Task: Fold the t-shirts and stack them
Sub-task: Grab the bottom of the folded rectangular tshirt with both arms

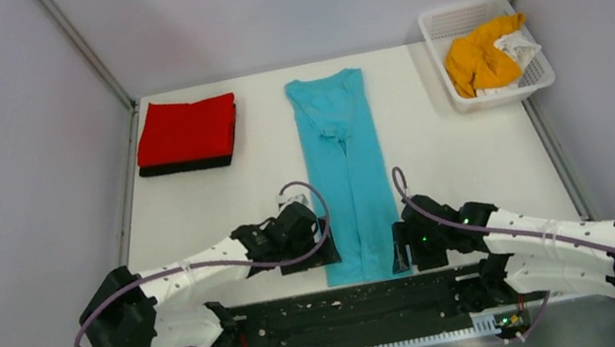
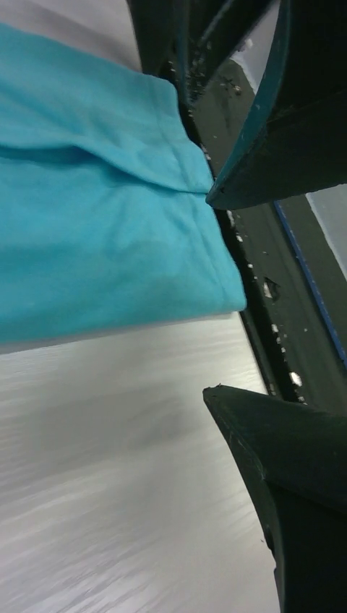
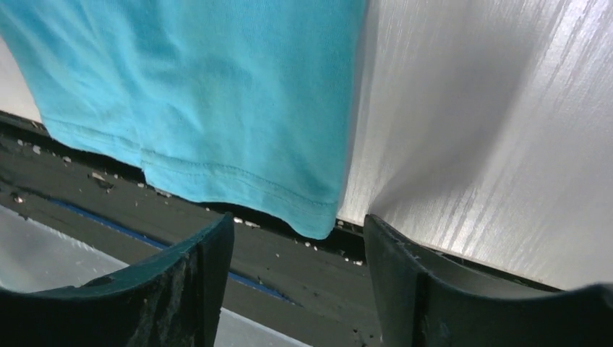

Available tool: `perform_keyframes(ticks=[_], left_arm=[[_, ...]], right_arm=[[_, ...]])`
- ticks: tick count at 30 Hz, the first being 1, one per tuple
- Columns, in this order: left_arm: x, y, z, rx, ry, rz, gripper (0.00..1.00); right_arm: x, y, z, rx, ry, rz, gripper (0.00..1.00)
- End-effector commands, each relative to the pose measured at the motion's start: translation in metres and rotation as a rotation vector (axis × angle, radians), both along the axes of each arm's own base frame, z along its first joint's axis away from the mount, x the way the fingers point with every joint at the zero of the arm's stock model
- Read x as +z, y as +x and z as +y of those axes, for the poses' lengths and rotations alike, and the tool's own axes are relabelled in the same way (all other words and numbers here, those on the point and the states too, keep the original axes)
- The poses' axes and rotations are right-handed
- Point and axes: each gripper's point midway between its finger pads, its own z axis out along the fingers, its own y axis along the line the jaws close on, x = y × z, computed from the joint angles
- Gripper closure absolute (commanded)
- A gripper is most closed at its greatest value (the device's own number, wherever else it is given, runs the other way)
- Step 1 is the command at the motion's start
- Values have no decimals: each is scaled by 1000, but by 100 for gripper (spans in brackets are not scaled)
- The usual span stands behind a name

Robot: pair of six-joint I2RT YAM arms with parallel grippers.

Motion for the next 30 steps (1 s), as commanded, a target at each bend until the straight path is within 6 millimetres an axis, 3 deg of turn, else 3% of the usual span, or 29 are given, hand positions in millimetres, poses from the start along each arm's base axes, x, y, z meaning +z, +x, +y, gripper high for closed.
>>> perform_keyframes(ticks=[1,5,11,16,19,27,30], left_arm=[[15,-16,-12,79,-76,-21,5],[2,-35,-16,89,-81,19,11],[-7,-51,-28,53,-92,73,30],[-20,-59,-20,63,-31,110,48],[-26,-62,-16,78,-15,131,57],[-39,-60,-15,109,12,136,59],[-45,-61,-15,107,32,144,63]], right_arm=[[-6,4,4,0,5,-21,40],[-14,7,2,-37,-2,-29,49],[-20,8,-5,-79,-25,-32,68],[-24,0,-9,-69,-32,-4,80],[-26,-5,-13,-67,-38,16,83],[-23,-10,-13,-58,-12,20,85],[-23,-10,-12,-57,-5,18,85]])
